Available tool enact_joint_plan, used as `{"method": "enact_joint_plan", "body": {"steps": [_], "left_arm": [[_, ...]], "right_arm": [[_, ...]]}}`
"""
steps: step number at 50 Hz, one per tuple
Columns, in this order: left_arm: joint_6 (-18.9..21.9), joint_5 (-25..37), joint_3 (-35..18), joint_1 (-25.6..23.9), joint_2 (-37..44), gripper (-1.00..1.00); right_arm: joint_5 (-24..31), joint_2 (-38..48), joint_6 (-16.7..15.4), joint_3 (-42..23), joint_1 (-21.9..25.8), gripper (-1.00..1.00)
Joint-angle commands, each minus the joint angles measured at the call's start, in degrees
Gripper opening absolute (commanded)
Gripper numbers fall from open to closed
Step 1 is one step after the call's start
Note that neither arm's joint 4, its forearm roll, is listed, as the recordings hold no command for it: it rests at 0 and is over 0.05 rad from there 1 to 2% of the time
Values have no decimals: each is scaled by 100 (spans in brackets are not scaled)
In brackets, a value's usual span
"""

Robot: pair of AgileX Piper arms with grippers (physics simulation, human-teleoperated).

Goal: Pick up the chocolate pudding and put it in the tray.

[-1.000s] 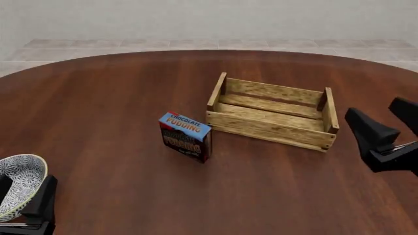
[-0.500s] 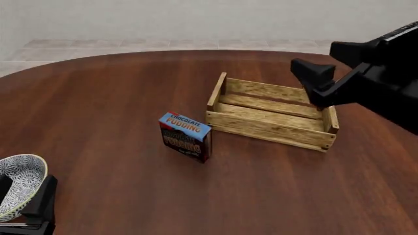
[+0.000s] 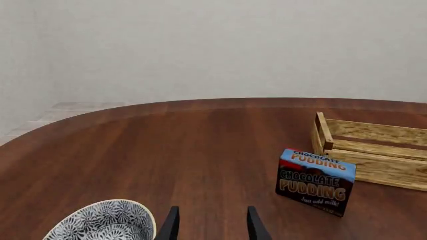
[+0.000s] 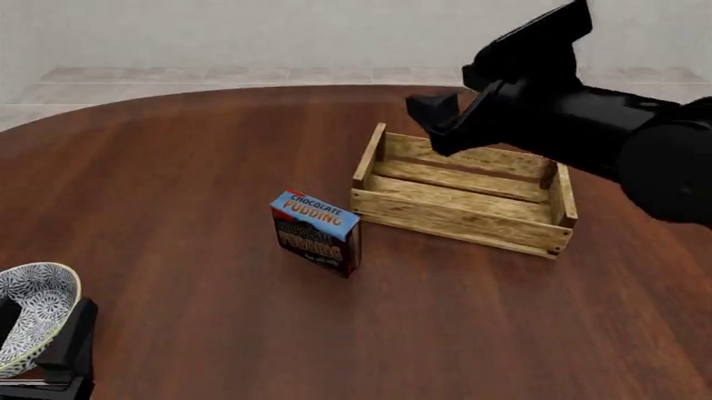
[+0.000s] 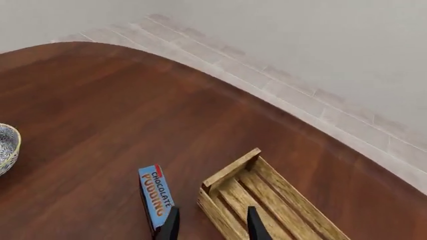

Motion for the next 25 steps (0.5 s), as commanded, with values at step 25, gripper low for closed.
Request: {"method": "enact_joint_plan", "body": {"steps": [25], "left_arm": [[0, 0, 0, 0, 0, 100]], "right_arm": [[578, 1116, -306, -902, 833, 100]]}}
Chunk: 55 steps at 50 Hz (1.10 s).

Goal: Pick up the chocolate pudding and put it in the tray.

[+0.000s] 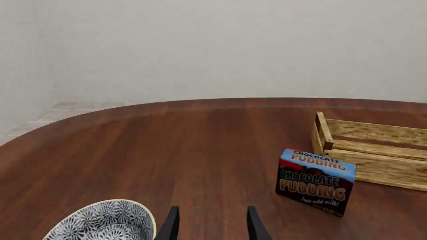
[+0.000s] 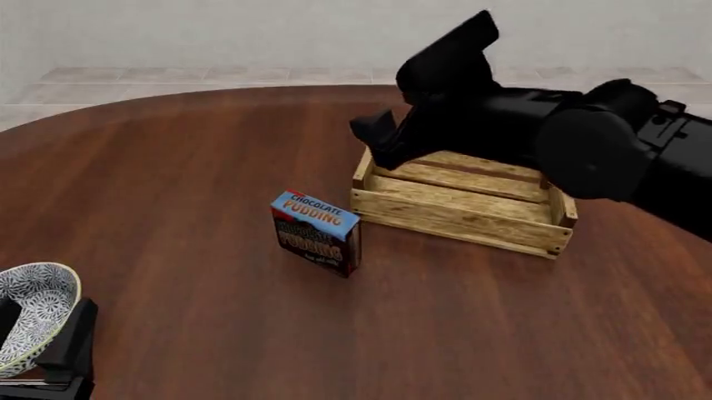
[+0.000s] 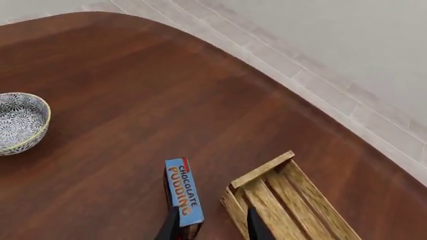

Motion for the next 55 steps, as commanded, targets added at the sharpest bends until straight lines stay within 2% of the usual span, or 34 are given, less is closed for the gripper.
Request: {"method": "enact_joint_plan", "body": {"steps": [1, 19, 21, 55], "left_arm": [[0, 0, 0, 0, 0, 100], [0, 0, 0, 0, 0, 100], [0, 0, 0, 0, 0, 100], [0, 0, 0, 0, 0, 100]], "right_arm": [[130, 247, -101, -190, 285, 100], [267, 490, -233, -385, 479, 100], [323, 569, -173, -461, 499, 100], [681, 1567, -432, -1148, 425, 100]]}}
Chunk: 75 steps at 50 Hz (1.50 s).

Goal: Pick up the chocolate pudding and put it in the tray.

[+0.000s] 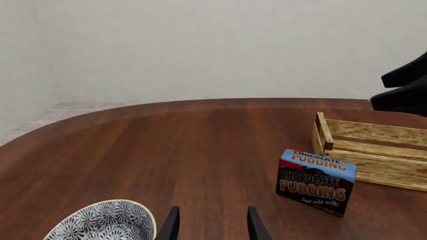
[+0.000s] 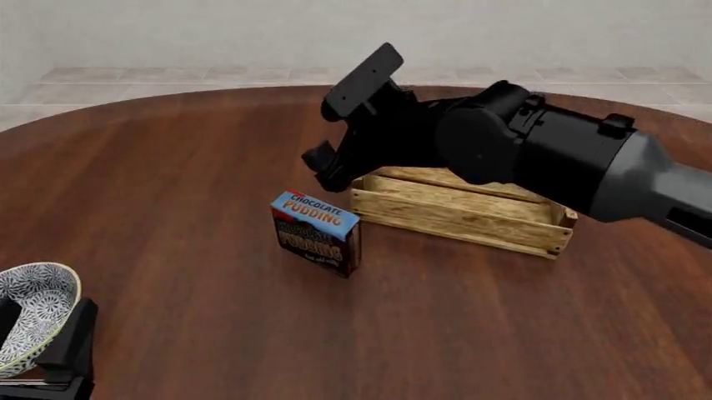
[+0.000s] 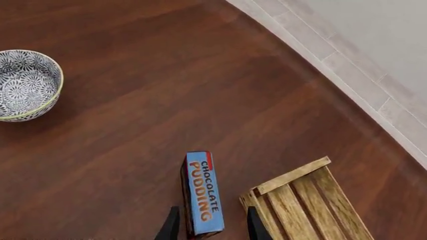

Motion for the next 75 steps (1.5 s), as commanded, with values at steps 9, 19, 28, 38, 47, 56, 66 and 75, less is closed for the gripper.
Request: {"method": "enact_joint_plan", "body": {"steps": [9, 19, 28, 38, 47, 56, 66, 75], "left_arm": [[0, 0, 0, 0, 0, 100], [0, 0, 0, 0, 0, 100], [0, 0, 0, 0, 0, 100], [0, 0, 0, 0, 0, 100], [0, 0, 0, 0, 0, 100], [0, 0, 0, 0, 0, 100], [0, 0, 0, 0, 0, 100], [0, 0, 0, 0, 0, 100]], "right_arm": [[116, 452, -127, -270, -51, 100], [21, 610, -119, -276, -77, 100], [65, 762, -120, -426, -72, 100], [49, 889, -82, -446, -25, 100], [17, 979, -53, -414, 8, 100], [7, 1036, -5, -382, 26, 100], [-2, 1138, 13, -381, -17, 100], [-66, 1185, 14, -309, -76, 100]]}}
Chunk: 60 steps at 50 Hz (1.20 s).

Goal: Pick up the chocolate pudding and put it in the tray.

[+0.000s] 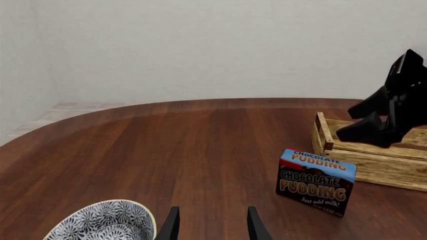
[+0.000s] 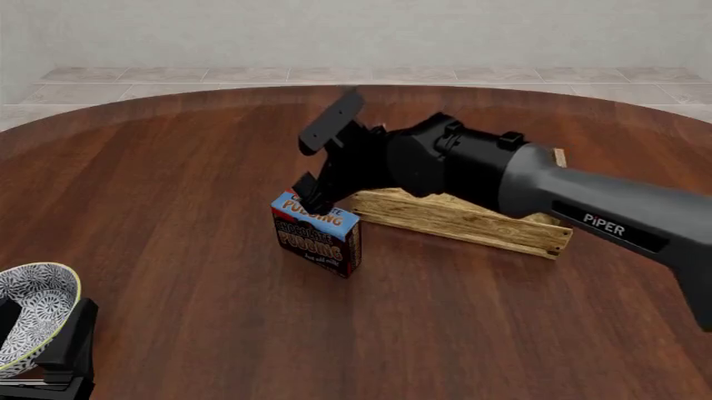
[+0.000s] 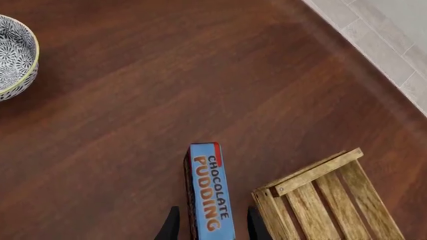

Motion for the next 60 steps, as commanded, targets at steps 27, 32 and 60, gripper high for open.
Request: {"method": "enact_joint_plan", "body": {"steps": [27, 32, 60], "left_arm": [[0, 0, 0, 0, 0, 100], [0, 0, 0, 0, 0, 100], [0, 0, 0, 0, 0, 100]], "right_arm": [[-67, 169, 56, 92, -81, 100], [-88, 191, 47, 133, -51, 100], [-211, 317, 119, 188, -115, 100]]}}
